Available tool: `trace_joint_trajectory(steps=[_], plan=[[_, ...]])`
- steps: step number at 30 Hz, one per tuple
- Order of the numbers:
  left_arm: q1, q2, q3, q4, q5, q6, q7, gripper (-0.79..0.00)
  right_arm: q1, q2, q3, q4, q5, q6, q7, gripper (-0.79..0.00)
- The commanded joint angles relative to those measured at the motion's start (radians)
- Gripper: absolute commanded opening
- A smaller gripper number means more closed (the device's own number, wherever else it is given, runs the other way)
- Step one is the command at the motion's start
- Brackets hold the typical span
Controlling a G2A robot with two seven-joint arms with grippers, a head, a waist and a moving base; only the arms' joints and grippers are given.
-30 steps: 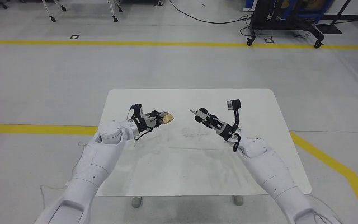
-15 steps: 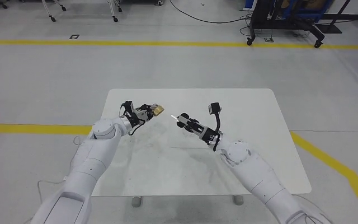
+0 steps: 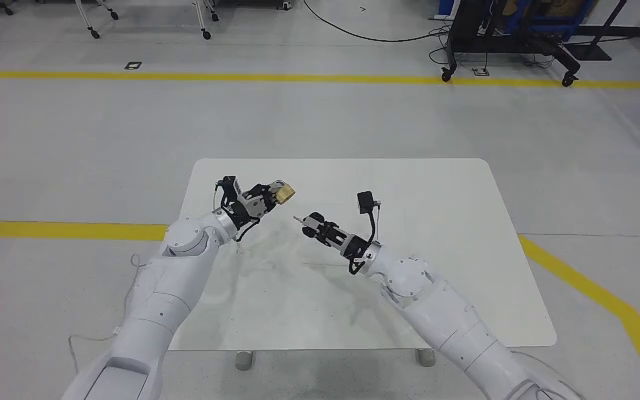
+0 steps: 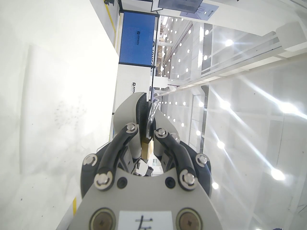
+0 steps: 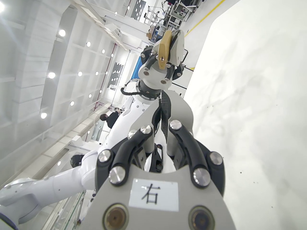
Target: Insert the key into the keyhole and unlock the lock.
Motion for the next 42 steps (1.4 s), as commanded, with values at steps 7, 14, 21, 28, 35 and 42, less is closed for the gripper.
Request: trace_joint_trajectory(steps=[7, 14, 21, 28, 35, 42], plan=[[0.04, 0.005, 0.003, -0.079, 0.112, -0.063, 0.088, -0.785, -0.024, -0.025, -0.022, -0.034, -0.053, 0.039, -0.159, -0.785], [0.059, 0.006, 0.001, -0.115, 0.131, -0.05, 0.102, -0.785, -0.024, -0.045, -0.014, -0.014, -0.022, 0.03, -0.235, -0.785], [0.066, 0.006, -0.004, -0.127, 0.141, -0.039, 0.107, -0.785, -0.015, -0.06, -0.02, 0.003, -0.037, 0.038, -0.229, -0.785], [0.077, 0.007, -0.013, -0.14, 0.149, -0.038, 0.111, -0.785, -0.018, -0.073, -0.017, 0.013, -0.072, 0.05, -0.268, -0.785], [0.084, 0.005, -0.007, -0.153, 0.165, -0.033, 0.111, -0.785, -0.017, -0.084, -0.011, 0.027, -0.087, 0.046, -0.272, -0.785], [0.084, 0.004, -0.011, -0.151, 0.162, -0.025, 0.115, -0.785, -0.016, -0.093, -0.002, 0.03, -0.11, 0.042, -0.269, -0.785]])
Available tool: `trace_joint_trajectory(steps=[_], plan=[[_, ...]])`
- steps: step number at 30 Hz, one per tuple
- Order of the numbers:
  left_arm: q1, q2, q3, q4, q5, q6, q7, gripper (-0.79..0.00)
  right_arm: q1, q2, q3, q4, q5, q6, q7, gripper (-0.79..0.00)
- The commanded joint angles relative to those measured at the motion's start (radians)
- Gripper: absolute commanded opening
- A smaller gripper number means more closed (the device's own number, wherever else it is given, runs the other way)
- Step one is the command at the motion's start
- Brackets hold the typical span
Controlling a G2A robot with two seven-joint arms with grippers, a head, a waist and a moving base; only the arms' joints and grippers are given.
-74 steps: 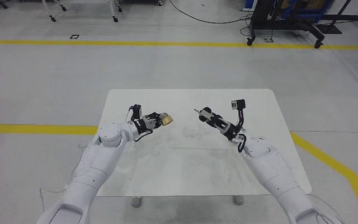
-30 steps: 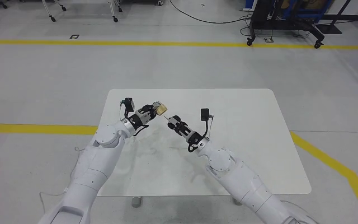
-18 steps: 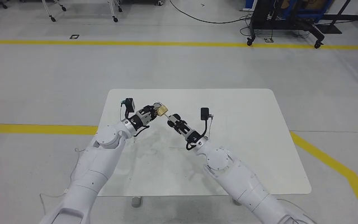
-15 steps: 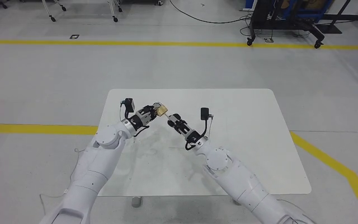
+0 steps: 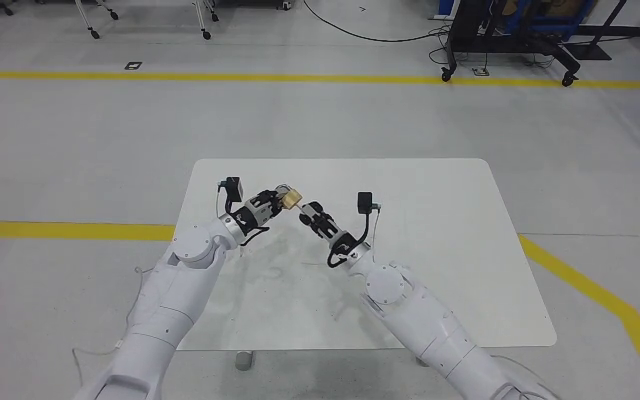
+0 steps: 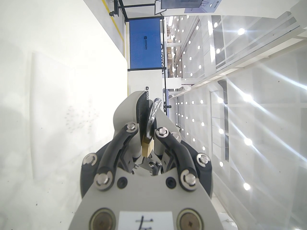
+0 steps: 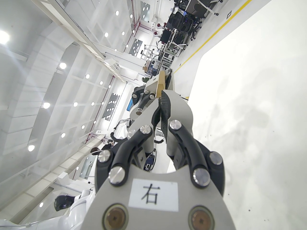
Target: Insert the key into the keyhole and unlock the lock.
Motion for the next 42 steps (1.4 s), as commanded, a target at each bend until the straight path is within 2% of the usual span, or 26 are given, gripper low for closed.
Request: trace_joint_trajectory(steps=[1, 20, 21, 22, 34, 37, 42], plan=[[-0.001, 0.0, -0.003, 0.003, -0.005, 0.003, -0.001, -0.785, -0.002, -0.002, 0.003, -0.001, -0.007, -0.001, -0.001, -0.785], [-0.017, -0.01, 0.011, 0.029, -0.028, 0.032, -0.04, -0.785, 0.0, -0.033, 0.002, 0.028, -0.078, -0.002, -0.046, -0.785], [-0.017, -0.011, 0.011, 0.03, -0.028, 0.033, -0.041, -0.785, 0.0, -0.035, 0.002, 0.029, -0.074, -0.005, -0.045, -0.425], [-0.018, -0.011, 0.011, 0.031, -0.027, 0.035, -0.042, -0.785, 0.0, -0.037, 0.002, 0.03, -0.072, -0.006, -0.043, 0.0], [-0.026, -0.01, -0.01, 0.056, -0.049, 0.063, -0.046, -0.785, 0.0, -0.039, 0.004, 0.032, -0.068, -0.004, -0.037, 0.0], [-0.035, -0.013, -0.01, 0.083, -0.107, 0.154, -0.09, -0.785, 0.0, -0.039, 0.008, 0.026, -0.066, -0.007, -0.041, 0.0], [-0.08, -0.02, 0.002, 0.157, -0.172, 0.294, -0.175, -0.785, -0.069, -0.014, 0.097, -0.113, -0.018, -0.122, 0.028, 0.0]])
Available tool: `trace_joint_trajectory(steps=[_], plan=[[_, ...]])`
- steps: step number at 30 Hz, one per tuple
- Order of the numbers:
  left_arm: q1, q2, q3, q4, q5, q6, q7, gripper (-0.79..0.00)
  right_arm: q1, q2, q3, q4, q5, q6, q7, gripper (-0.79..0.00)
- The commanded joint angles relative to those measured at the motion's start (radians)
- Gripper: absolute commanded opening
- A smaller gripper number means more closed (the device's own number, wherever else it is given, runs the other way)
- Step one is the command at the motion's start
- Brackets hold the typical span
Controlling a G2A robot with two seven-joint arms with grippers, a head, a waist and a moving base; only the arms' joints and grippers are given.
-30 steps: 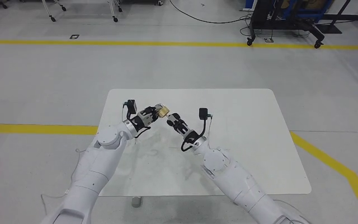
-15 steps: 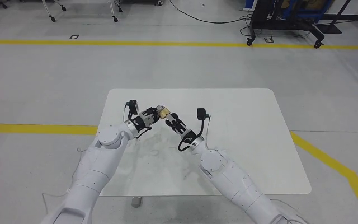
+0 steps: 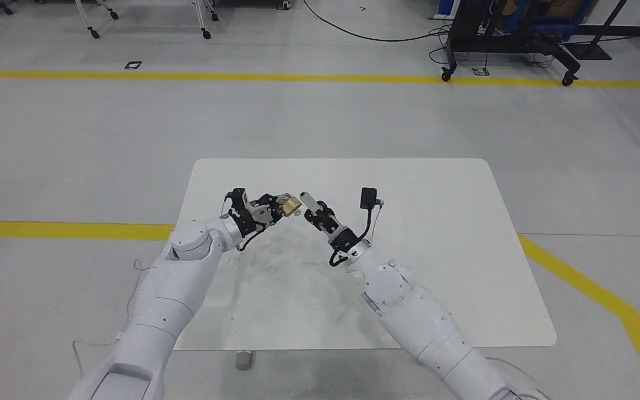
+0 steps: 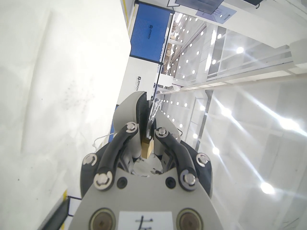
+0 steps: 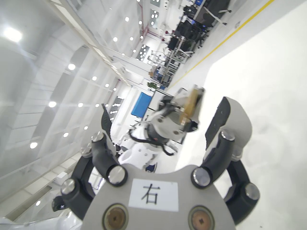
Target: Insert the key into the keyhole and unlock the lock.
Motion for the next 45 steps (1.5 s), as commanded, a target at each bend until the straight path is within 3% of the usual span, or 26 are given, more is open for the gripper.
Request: trace_joint_trajectory(steps=[1, 3, 4, 6, 7, 11, 21, 25, 32, 37, 40, 42, 45], plan=[[-0.016, -0.003, 0.007, 0.027, -0.012, 0.034, -0.023, -0.785, -0.034, 0.011, 0.03, -0.058, 0.005, -0.04, 0.05, 0.0], [-0.029, -0.007, 0.013, 0.051, -0.032, 0.063, -0.048, -0.785, -0.064, 0.02, 0.048, -0.107, 0.013, -0.076, 0.105, -0.003], [-0.035, -0.009, 0.015, 0.063, -0.045, 0.079, -0.063, -0.785, -0.074, 0.023, 0.052, -0.124, 0.016, -0.086, 0.126, -0.388], [-0.044, -0.013, 0.019, 0.087, -0.083, 0.116, -0.114, -0.785, -0.082, 0.025, 0.053, -0.135, 0.018, -0.103, 0.162, -0.699], [-0.049, -0.015, 0.02, 0.102, -0.11, 0.137, -0.146, -0.785, -0.083, 0.025, 0.05, -0.133, 0.018, -0.11, 0.173, -0.785], [-0.071, -0.024, 0.023, 0.16, -0.188, 0.196, -0.244, -0.785, -0.071, 0.021, 0.036, -0.111, 0.01, -0.115, 0.191, -0.785], [-0.1, -0.034, 0.044, 0.211, -0.185, 0.163, -0.277, -0.785, -0.063, 0.013, 0.03, -0.079, -0.057, -0.097, 0.159, -0.785], [-0.103, -0.036, 0.045, 0.219, -0.194, 0.16, -0.292, -0.785, -0.055, 0.007, 0.018, -0.046, -0.183, -0.047, 0.076, -0.785], [-0.105, -0.037, 0.045, 0.227, -0.203, 0.159, -0.31, -0.785, -0.031, -0.009, -0.001, 0.007, -0.228, -0.024, 0.003, -0.785], [-0.104, -0.035, 0.034, 0.221, -0.201, 0.103, -0.294, -0.785, -0.048, -0.01, 0.009, -0.017, -0.108, -0.103, 0.069, -0.785], [-0.096, -0.033, 0.021, 0.206, -0.204, 0.044, -0.28, -0.785, -0.066, -0.001, 0.038, -0.037, -0.02, -0.124, 0.151, -0.628], [-0.089, -0.031, 0.011, 0.193, -0.202, -0.002, -0.263, -0.785, -0.083, 0.005, 0.054, -0.05, 0.056, -0.111, 0.214, -0.591], [-0.077, -0.026, 0.003, 0.164, -0.162, -0.092, -0.222, -0.785, -0.096, 0.013, 0.078, -0.056, 0.196, -0.032, 0.335, -0.606]])
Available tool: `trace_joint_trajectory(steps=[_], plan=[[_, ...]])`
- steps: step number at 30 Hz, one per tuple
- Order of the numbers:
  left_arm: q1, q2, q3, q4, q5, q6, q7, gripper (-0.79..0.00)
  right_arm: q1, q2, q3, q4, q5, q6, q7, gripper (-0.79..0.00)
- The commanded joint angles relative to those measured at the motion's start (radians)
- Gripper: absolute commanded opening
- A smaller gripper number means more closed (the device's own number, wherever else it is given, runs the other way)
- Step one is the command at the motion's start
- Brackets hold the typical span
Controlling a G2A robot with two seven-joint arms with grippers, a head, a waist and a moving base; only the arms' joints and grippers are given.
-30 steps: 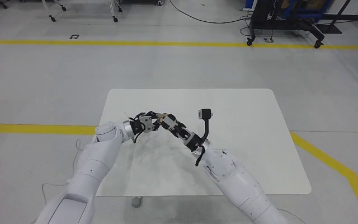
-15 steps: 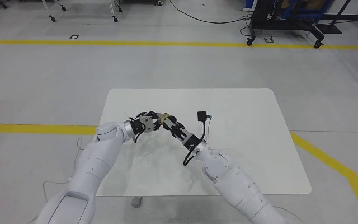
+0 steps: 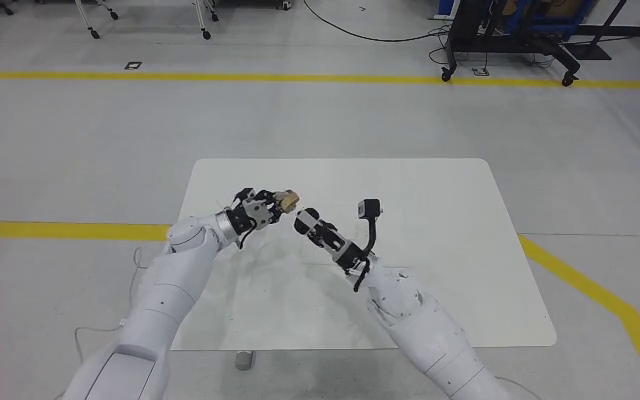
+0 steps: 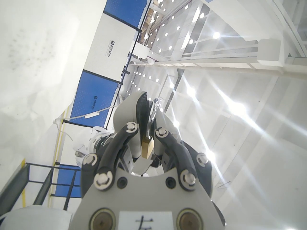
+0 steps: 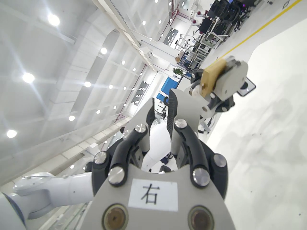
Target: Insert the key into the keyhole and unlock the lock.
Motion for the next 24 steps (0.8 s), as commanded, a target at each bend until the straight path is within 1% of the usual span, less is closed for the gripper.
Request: trace_joint_trajectory(steps=[1, 5, 7, 9, 12, 14, 16, 18, 21, 24], plan=[[0.01, 0.003, 0.0, -0.024, 0.037, -0.059, 0.027, -0.785, -0.002, 0.004, 0.015, 0.001, 0.095, 0.064, 0.076, -0.61], [0.039, 0.007, -0.008, -0.076, 0.07, -0.141, 0.069, -0.785, 0.003, 0.004, 0.027, 0.02, 0.224, 0.114, 0.168, -0.628], [0.052, 0.008, -0.013, -0.097, 0.065, -0.155, 0.067, -0.785, 0.011, 0.001, 0.025, 0.04, 0.287, 0.125, 0.207, -0.671], [0.06, 0.01, -0.016, -0.109, 0.074, -0.159, 0.067, -0.785, 0.027, -0.003, 0.022, 0.066, 0.332, 0.137, 0.229, -0.686], [0.066, 0.013, -0.021, -0.122, 0.077, -0.151, 0.064, -0.785, 0.051, -0.01, 0.011, 0.1, 0.375, 0.152, 0.251, -0.68], [0.068, 0.014, -0.023, -0.128, 0.081, -0.151, 0.062, -0.785, 0.064, -0.014, 0.005, 0.12, 0.387, 0.151, 0.255, -0.616], [0.07, 0.015, -0.024, -0.133, 0.088, -0.151, 0.06, -0.785, 0.074, -0.018, -0.001, 0.135, 0.395, 0.148, 0.254, -0.603], [0.072, 0.016, -0.025, -0.137, 0.09, -0.149, 0.058, -0.785, 0.082, -0.022, -0.006, 0.145, 0.401, 0.145, 0.254, -0.603], [0.073, 0.017, -0.025, -0.143, 0.096, -0.149, 0.054, -0.785, 0.09, -0.027, -0.012, 0.157, 0.404, 0.141, 0.253, -0.625], [0.073, 0.018, -0.018, -0.149, 0.115, -0.149, 0.046, -0.785, 0.097, -0.031, -0.016, 0.168, 0.406, 0.137, 0.25, -0.625]])
